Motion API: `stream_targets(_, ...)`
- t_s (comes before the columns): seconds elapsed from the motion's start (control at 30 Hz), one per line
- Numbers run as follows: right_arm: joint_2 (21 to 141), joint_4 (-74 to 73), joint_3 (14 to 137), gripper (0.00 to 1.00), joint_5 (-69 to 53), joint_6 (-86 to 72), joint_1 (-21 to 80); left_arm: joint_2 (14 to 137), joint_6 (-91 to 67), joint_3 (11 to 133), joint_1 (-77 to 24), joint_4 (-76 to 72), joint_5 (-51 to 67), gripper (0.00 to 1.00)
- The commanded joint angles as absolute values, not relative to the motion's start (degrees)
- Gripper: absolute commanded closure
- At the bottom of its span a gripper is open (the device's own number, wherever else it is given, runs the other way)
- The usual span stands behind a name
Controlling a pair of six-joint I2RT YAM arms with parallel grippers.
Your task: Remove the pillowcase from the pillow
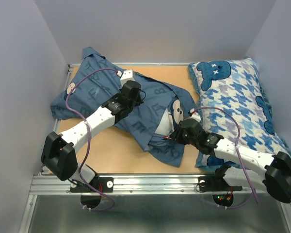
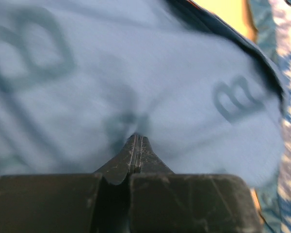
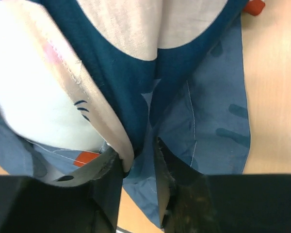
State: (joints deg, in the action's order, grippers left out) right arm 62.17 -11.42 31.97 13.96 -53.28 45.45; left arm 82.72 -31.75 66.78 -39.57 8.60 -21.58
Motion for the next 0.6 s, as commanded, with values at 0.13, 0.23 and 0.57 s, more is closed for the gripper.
stream_targets(0.13,69.9,-2.4,28.6,0.83,9.9,-58.4,44.1,82.1,-24.2,75.2,-36.0,12.6,-18.2,1.0)
stream_targets(0.23,74.2,8.1,28.0,0.91,4.9,-58.1,44.1,83.6,-21.5,80.1,-43.6,16.4,-19.3,0.97)
stream_targets(0.57,73.1,26.3,20.0,0.98,-0.2,-61.9,43.2,84.1,-29.7,75.5,-64.2,19.2,-25.3,0.46)
